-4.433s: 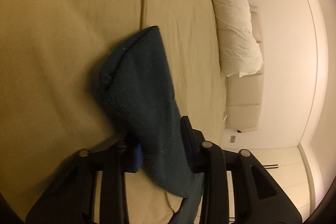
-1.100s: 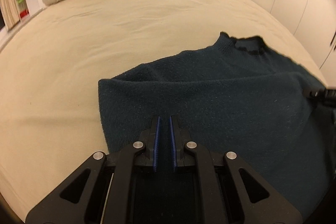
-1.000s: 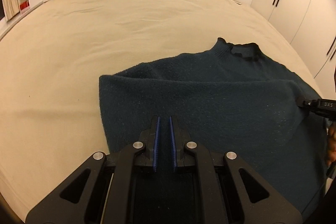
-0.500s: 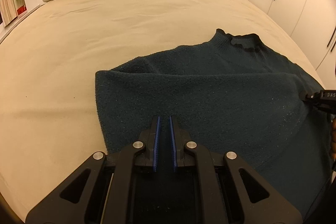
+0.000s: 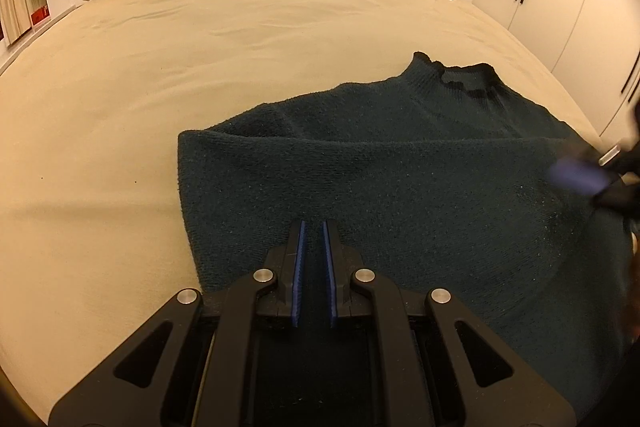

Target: Fold small clothes

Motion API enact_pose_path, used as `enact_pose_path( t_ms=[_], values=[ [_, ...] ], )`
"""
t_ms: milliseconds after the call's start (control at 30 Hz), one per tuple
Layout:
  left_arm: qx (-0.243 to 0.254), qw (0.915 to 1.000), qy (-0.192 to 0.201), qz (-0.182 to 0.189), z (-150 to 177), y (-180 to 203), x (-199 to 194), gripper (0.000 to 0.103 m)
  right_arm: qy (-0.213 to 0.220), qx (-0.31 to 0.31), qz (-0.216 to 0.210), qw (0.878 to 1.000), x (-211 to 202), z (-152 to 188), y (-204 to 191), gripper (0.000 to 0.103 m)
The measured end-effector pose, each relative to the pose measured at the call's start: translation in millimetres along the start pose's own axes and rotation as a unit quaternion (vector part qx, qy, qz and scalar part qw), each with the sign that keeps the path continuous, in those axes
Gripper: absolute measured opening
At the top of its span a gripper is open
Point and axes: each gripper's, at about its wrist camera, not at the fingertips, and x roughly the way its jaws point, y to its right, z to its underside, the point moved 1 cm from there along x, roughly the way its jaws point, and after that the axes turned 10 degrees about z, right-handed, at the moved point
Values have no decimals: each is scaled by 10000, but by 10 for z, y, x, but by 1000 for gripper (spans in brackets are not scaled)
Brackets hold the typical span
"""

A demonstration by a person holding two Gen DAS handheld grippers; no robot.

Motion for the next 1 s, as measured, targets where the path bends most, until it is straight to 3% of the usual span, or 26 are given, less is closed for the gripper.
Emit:
enact_pose_path(
  t_ms=[67, 133, 167, 233, 300, 333, 367, 400, 433, 533, 600, 633, 667, 767, 933, 1000],
  values=[
    [-36, 10000, 7, 55, 0, -24, 8, 9, 39, 635, -285, 9976, 50, -33, 358, 1],
    [-72, 9999, 22, 95, -2, -38, 15, 9, 351, 1323, -496, 9893, -179, -72, 760, 0],
    [-63, 9999, 29, 82, 4, -33, 14, 9, 574, 1469, -406, 9867, -329, -86, 927, 1],
    [-29, 10000, 42, 42, 10, -20, 8, 9, 1085, 1796, 150, 9776, -754, -78, 1344, 11],
    [-23, 10000, 43, 32, 10, -17, 9, 9, 1599, 2453, 242, 9559, -1331, 59, 1879, 18],
    [-33, 10000, 40, 39, 7, -21, 8, 9, 1813, 2659, 350, 9462, -1562, 138, 2043, 38],
    [-36, 10000, 42, 41, 4, -21, 9, 9, 2163, 2899, 535, 9307, -1878, 259, 2254, 51],
    [-30, 10000, 47, 34, 4, -18, 8, 9, 2538, 3208, 726, 9096, -2216, 433, 2492, 72],
    [-14, 10000, 51, 14, 3, -11, 8, 9, 2733, 3519, 827, 8914, -2457, 598, 2705, 79],
    [35, 10000, 55, -72, -3, 19, 15, 9, 2869, 4301, 801, 8522, -2848, 969, 3252, 79],
    [66, 9999, 62, -114, -14, 32, 20, 9, 2896, 4865, 867, 8197, -3019, 1241, 3603, 77],
    [69, 9999, 68, -130, -16, 38, 19, 9, 2926, 4978, 778, 8127, -3057, 1303, 3717, 75],
    [67, 9999, 72, -142, -22, 41, 14, 9, 2927, 5046, 709, 8091, -3061, 1336, 3786, 69],
    [-28, 9999, 82, -124, -39, 36, -11, 9, 2923, 5171, 507, 8029, -3006, 1315, 3952, 67],
    [-642, 9974, 123, 318, -52, -36, -142, 10, 2933, 5078, 484, 8085, -2932, 1043, 4056, 68],
    [-766, 9954, 188, 552, -42, -12, -213, 18, 2984, 5019, 408, 8108, -2925, 955, 4085, 66]
  ],
)
